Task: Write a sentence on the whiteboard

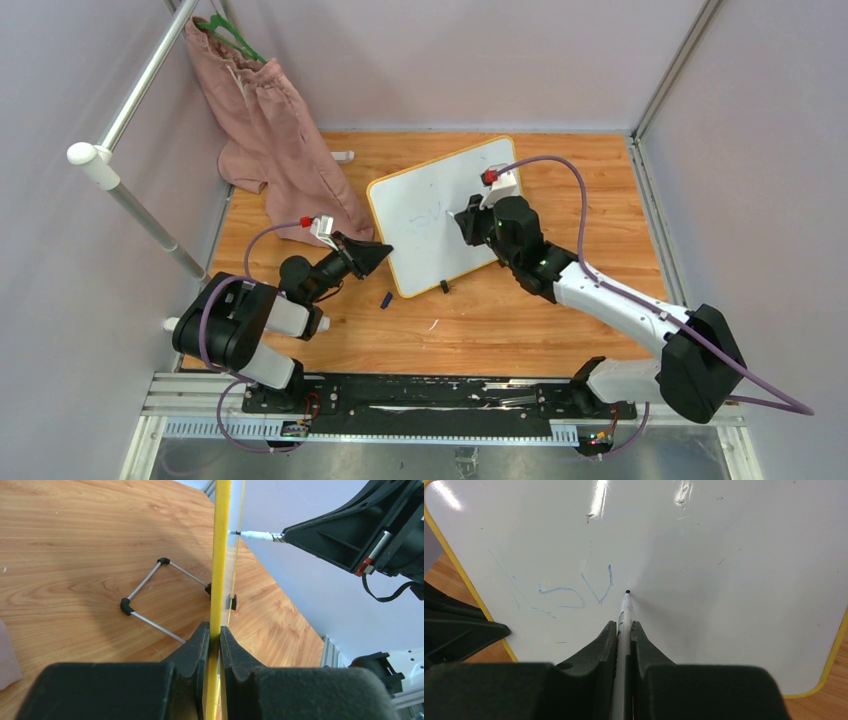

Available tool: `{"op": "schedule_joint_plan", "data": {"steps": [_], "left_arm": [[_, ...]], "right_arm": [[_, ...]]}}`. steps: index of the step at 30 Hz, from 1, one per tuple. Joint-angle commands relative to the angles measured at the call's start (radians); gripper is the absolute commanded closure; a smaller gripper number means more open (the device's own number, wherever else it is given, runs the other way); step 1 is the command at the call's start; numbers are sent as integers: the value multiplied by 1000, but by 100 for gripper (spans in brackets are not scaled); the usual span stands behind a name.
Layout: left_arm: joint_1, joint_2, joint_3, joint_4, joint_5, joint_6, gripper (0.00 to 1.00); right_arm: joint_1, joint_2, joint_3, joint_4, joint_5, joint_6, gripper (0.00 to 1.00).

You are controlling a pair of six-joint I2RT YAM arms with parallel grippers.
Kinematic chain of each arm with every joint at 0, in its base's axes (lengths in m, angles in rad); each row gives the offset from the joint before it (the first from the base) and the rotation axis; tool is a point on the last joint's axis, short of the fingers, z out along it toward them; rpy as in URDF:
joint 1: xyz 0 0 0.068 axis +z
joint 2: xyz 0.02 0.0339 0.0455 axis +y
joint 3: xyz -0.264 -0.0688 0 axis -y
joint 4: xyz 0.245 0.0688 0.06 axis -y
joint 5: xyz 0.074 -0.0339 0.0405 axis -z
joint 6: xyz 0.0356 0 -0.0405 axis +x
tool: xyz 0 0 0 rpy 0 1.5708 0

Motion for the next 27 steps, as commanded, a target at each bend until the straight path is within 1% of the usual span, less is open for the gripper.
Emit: {"op": "schedule_joint_plan", "data": {"steps": [1,16,27], "left_arm": [[-7,-22,-2,66,9,6,100],[-7,-21,-3,66,9,6,100],[-8,-22,-3,66,9,6,100]], "right_arm": [[-24,18,41,20,-14,29,100],[-66,20,55,9,7,32,100],[-63,36,80,31,-54,29,100]]}}
